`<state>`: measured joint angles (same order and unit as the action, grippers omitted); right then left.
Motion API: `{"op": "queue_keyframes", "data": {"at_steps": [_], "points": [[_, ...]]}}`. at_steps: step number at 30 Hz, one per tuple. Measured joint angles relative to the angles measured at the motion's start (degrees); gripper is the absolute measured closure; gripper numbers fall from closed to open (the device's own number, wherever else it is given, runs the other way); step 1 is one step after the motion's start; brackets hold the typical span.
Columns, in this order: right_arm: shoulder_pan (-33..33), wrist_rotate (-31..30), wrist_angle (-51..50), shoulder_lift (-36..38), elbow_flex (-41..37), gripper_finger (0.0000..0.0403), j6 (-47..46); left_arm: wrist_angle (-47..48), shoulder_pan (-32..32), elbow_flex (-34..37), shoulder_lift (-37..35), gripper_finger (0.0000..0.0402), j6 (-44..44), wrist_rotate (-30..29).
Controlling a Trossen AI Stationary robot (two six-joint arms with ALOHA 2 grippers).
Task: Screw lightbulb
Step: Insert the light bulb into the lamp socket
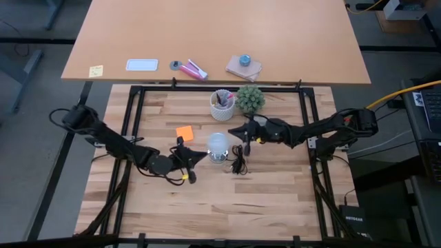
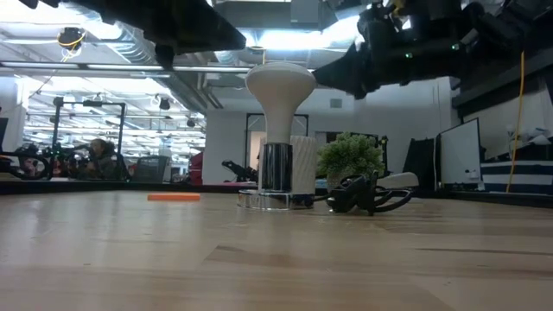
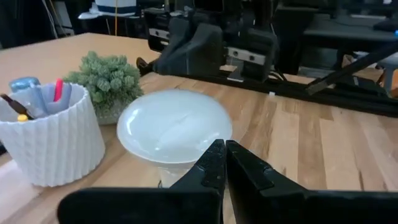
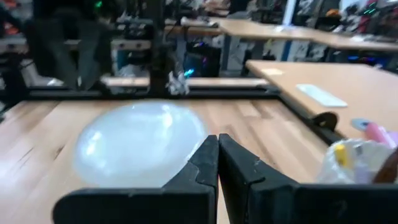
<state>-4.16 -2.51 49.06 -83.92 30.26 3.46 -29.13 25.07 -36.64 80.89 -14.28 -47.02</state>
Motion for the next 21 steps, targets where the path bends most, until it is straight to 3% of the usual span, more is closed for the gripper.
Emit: {"op": "queue_keyframes", "data": {"at_steps": [21], "points": [[-0.03,9.39,-4.76,0.0,0.0,0.0391,-2.1,0.33,-5.05,0.0,2.61,0.0396,-0.75,0.13]]}}
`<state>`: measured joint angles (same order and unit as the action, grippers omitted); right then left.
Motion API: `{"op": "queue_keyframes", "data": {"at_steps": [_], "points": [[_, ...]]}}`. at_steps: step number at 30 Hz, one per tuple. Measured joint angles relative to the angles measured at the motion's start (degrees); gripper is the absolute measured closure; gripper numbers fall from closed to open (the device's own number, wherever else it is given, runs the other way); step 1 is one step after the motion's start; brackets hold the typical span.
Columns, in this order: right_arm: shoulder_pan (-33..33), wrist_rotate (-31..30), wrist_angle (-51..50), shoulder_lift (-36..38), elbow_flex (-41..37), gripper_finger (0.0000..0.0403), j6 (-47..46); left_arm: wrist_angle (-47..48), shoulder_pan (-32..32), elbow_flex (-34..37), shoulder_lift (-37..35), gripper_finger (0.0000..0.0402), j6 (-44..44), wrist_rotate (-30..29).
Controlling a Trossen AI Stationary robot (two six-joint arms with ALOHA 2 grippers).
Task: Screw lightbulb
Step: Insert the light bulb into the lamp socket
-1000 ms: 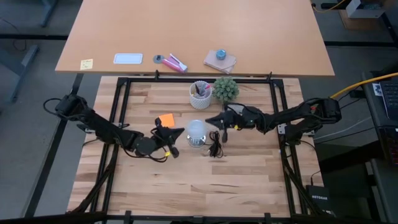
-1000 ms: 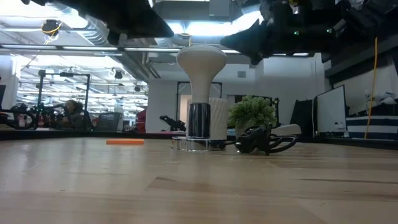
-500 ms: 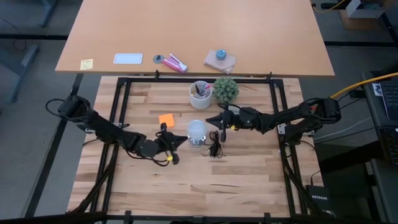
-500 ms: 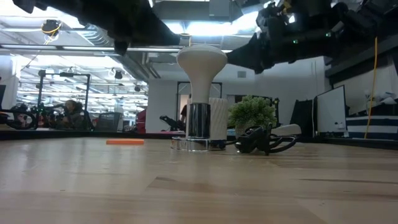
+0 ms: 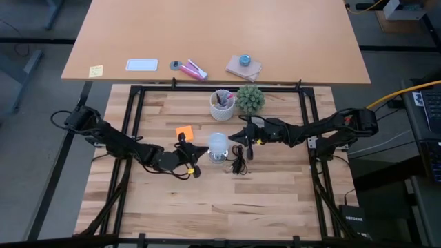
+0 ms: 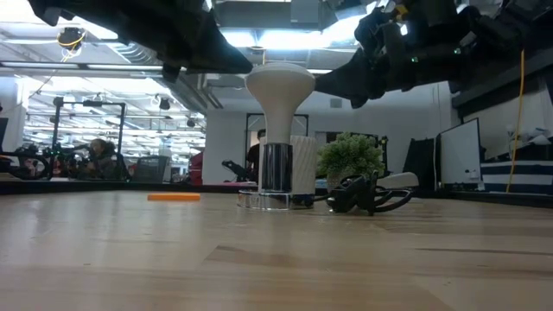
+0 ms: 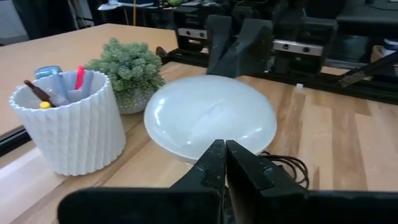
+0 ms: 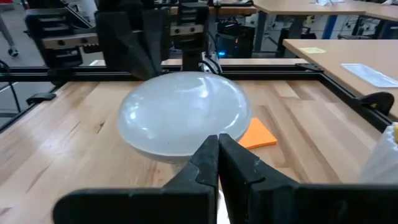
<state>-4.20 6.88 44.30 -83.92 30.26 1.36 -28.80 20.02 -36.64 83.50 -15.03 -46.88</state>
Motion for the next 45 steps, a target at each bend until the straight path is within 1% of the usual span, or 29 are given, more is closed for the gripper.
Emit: {"op": "queue_keyframes", "data": {"at_steps": [10,11,13,15,16,19,23,25,29,33,35,39,42,45], "points": [[-0.01,1.46,-0.16,0.07,-0.07,0.0391,-0.02,0.46,-2.47,0.06,-0.08,0.0396,-0.88,-2.38],[-0.01,2.25,-0.16,0.07,-0.07,0.0391,-0.04,0.76,-2.86,0.07,-0.12,0.0396,-1.33,-2.71],[0.14,6.18,-0.03,0.07,-0.07,0.0391,-0.06,1.32,-3.63,0.07,-0.13,0.0396,-2.3,-3.16],[0.39,9.12,0.08,-0.04,0.01,0.0391,-0.01,1.56,-4.36,-0.07,0.04,0.0396,-2.88,-1.57],[0.36,10.06,0.11,-0.04,0.02,0.0391,0.01,2.08,-4.65,-0.02,0.12,0.0396,-2.99,-1.07],[0.21,10.31,0.32,-0.02,0.04,0.0391,-0.04,2.17,-5.29,0.02,0.13,0.0396,-3.02,-1.23],[0.19,9.13,1.32,-0.04,0.04,0.0391,0.2,2.34,-6.16,0.02,0.13,0.0396,-2.95,-1.15],[0.14,8.77,2.34,-0.04,0.07,0.0391,0.35,2.22,-6.16,0.02,0.13,0.0396,-2.13,-2.43],[0.12,8.74,3.71,0.88,0.07,0.0391,0.49,1.64,-5.87,0.02,-0.85,0.0396,1.03,-5.93],[0.12,8.32,3.86,2.88,0.07,0.0391,1.14,-0.63,-5.26,0.0,-3.65,0.0396,5.4,-6.19],[0.12,6.24,3.66,3.9,0.07,0.0391,2.46,-1.61,-4.66,0.0,-5.0,0.0396,7.24,-6.25],[0.1,-0.86,3.73,4.72,0.07,0.0391,3.64,-2.16,-2.74,0.0,-7.15,0.0396,7.95,-6.23],[0.08,-4.81,3.57,4.37,0.07,0.0391,3.8,-1.73,-0.67,0.0,-7.23,0.0396,7.16,-4.94],[0.05,-5.23,3.57,3.06,0.07,0.0391,4.3,-1.77,0.74,0.0,-6.82,0.0396,6.06,0.63]]}}
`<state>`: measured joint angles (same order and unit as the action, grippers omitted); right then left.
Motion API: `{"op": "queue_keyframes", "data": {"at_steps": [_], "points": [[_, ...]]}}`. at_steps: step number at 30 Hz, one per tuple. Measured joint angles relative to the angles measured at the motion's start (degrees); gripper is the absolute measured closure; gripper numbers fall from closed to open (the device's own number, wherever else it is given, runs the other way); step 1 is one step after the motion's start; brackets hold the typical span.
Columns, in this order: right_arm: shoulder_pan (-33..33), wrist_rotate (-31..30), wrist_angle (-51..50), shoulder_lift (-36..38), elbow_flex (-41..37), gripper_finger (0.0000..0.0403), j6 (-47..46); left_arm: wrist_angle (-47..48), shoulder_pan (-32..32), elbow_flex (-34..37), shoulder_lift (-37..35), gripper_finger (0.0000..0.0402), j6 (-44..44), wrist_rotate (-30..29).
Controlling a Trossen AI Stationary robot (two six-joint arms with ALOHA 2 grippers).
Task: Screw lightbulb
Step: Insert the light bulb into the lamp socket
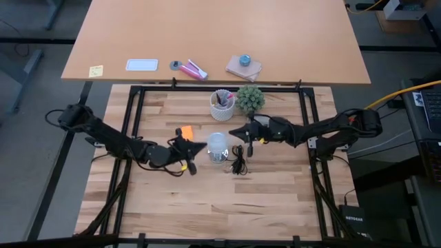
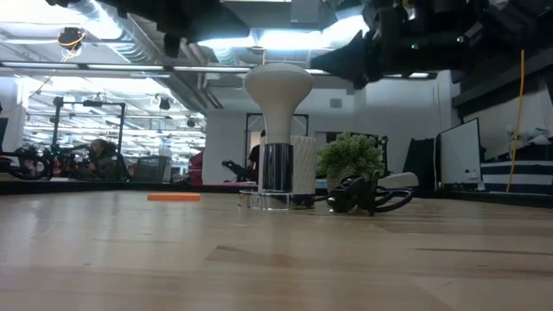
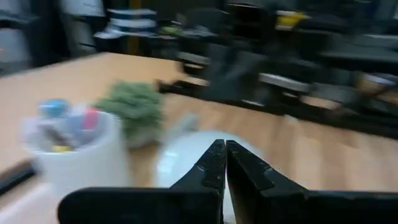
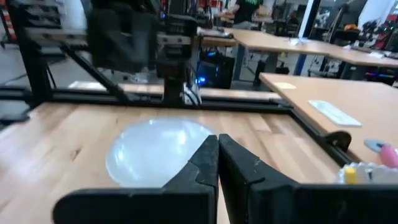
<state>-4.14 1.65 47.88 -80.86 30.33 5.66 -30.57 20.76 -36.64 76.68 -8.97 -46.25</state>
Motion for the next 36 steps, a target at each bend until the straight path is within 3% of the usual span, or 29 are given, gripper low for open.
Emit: {"op": "queue_keyframes", "data": {"at_steps": [5,13,28,36], "points": [[0.0,0.0,-0.02,-3.18,0.0,0.0391,0.43,0.08,0.78,0.0,2.44,0.0396,-3.04,6.23],[0.0,1.14,1.58,-4.92,0.0,0.0391,-0.93,0.02,-0.42,0.0,6.34,0.0396,-4.46,6.16],[0.07,11.42,1.36,-4.92,0.0,0.0391,-2.92,-0.07,-4.35,-0.02,6.26,0.0396,-2.63,2.67],[0.09,13.33,1.2,-4.94,0.0,0.0391,-4.21,-0.22,-6.67,-0.04,6.25,0.0396,-2.61,2.84]]}}
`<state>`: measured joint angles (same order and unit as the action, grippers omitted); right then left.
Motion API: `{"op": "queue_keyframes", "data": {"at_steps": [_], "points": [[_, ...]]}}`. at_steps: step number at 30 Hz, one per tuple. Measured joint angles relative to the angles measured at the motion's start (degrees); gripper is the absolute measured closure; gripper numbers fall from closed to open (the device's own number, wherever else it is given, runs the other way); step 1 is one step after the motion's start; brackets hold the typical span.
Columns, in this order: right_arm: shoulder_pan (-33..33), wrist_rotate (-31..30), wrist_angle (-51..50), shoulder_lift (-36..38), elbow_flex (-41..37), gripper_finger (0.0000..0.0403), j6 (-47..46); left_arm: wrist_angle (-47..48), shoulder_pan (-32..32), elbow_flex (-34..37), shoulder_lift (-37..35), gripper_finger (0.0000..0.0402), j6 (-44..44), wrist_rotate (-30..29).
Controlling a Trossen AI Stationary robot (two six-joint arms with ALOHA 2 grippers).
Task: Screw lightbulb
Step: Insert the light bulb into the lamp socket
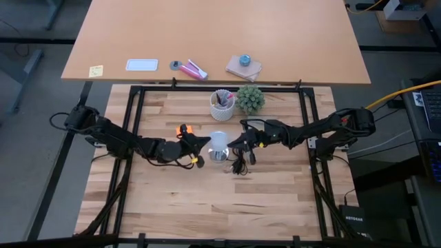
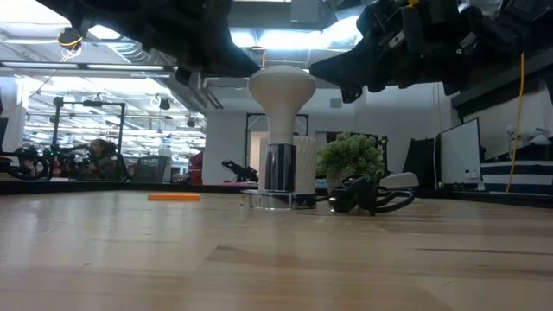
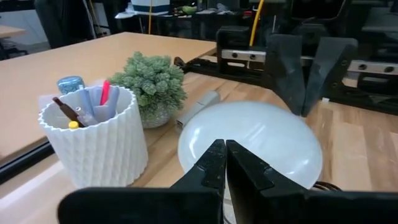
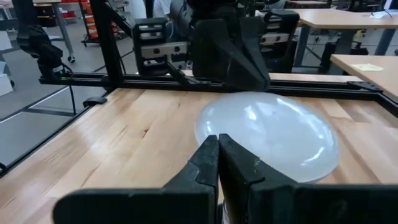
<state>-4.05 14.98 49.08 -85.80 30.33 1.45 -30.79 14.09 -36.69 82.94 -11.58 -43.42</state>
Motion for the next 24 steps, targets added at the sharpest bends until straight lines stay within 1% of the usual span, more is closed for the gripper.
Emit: {"op": "queue_keyframes", "data": {"at_steps": [3,8,10,14,18,24], "points": [[-0.02,-0.27,0.94,0.0,-0.01,0.0391,0.11,-0.86,0.06,0.03,-0.02,0.0396,1.53,0.17],[-0.04,-0.37,3.44,1.05,-0.04,0.0391,0.29,-7.79,1.58,0.11,-0.89,0.0396,7.87,0.37],[-0.09,-0.67,3.88,2.34,-0.04,0.0391,0.86,-8.6,2.54,0.09,-1.81,0.0396,9.37,0.37],[-0.09,-5.04,3.72,4.22,-0.04,0.0391,3.68,-8.84,4.87,0.09,-2.82,0.0396,10.08,0.33],[-0.09,-10.17,2.35,4.33,-0.04,0.0391,4.78,-7.35,7.16,0.08,-2.73,0.0396,7.2,0.65],[-0.09,-12.5,-2.16,4.05,-0.04,0.0391,5.27,0.31,8.98,0.07,-2.69,0.0396,-2.21,1.9]]}}
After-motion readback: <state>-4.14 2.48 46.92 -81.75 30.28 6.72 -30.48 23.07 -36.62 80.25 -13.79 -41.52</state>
